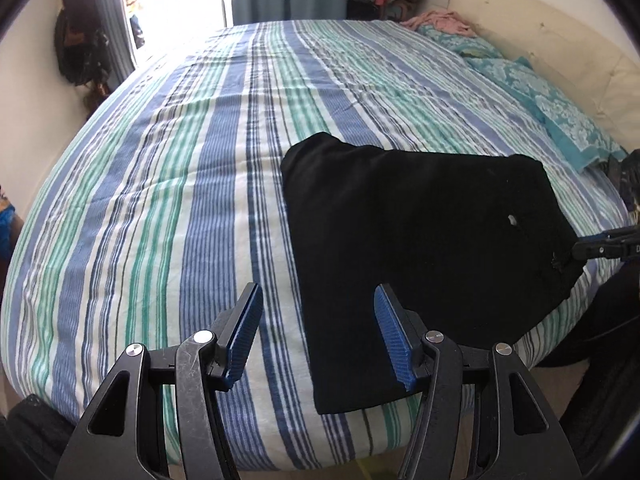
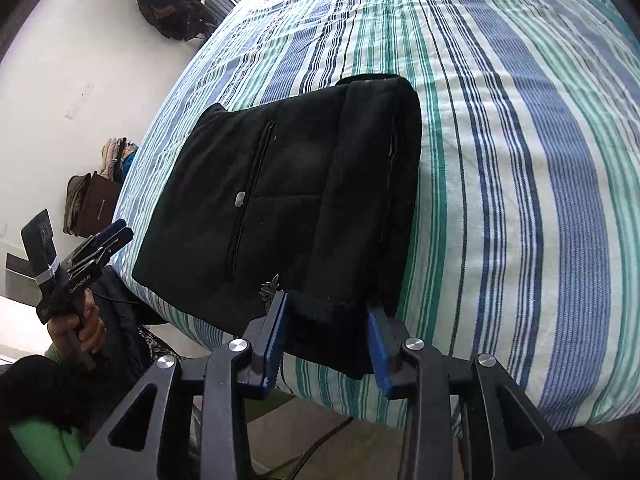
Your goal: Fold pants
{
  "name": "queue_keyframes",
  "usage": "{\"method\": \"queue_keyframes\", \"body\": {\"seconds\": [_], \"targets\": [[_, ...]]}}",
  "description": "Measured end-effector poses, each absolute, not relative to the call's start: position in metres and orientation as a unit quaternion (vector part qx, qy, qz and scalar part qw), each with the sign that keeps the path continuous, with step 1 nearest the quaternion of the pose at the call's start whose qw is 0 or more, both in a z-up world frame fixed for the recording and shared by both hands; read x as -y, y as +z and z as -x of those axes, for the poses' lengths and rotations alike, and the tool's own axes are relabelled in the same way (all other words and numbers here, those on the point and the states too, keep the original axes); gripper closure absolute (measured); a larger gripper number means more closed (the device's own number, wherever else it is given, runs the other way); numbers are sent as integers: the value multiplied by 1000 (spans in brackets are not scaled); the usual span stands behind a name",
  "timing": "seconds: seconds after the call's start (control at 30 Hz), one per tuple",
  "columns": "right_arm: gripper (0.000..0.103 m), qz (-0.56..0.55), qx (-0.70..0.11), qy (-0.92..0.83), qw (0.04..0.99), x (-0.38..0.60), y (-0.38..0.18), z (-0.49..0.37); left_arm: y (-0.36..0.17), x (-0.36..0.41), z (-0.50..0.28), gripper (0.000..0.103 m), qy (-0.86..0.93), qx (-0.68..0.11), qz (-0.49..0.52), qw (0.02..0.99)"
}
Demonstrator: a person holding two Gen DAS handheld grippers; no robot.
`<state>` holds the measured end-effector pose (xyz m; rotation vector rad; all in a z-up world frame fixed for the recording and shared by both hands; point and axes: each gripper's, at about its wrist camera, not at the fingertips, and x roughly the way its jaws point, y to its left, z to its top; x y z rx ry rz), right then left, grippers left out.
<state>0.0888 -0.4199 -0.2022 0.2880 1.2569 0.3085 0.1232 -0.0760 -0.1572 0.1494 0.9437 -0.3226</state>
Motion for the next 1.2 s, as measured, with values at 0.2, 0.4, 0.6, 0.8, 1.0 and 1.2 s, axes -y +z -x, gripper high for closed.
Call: {"method": "queue_keyframes", "body": {"seconds": [0.2, 0.4, 0.6, 0.8, 1.0, 1.2], "targets": [[65, -47, -496, 145, 855, 399, -145, -87, -176, 109, -127, 43, -161, -469, -118, 860], [65, -18, -573, 155, 805, 360, -194, -86, -188, 115, -109, 40, -159, -478, -152, 850], [65, -71, -571, 138, 806, 381, -193, -79, -176, 119, -108, 39, -172, -478, -152, 848], [65, -33, -509, 135, 849, 373, -138, -119, -151, 134, -142, 27, -164, -461, -163, 857], [65, -48, -508, 124, 851, 372, -163, -178, -181, 149, -153, 28, -140, -490, -207, 835], [65, -72, -526, 92, 842, 383, -194, -184, -184, 152, -145, 28, -139, -489, -206, 836]]}}
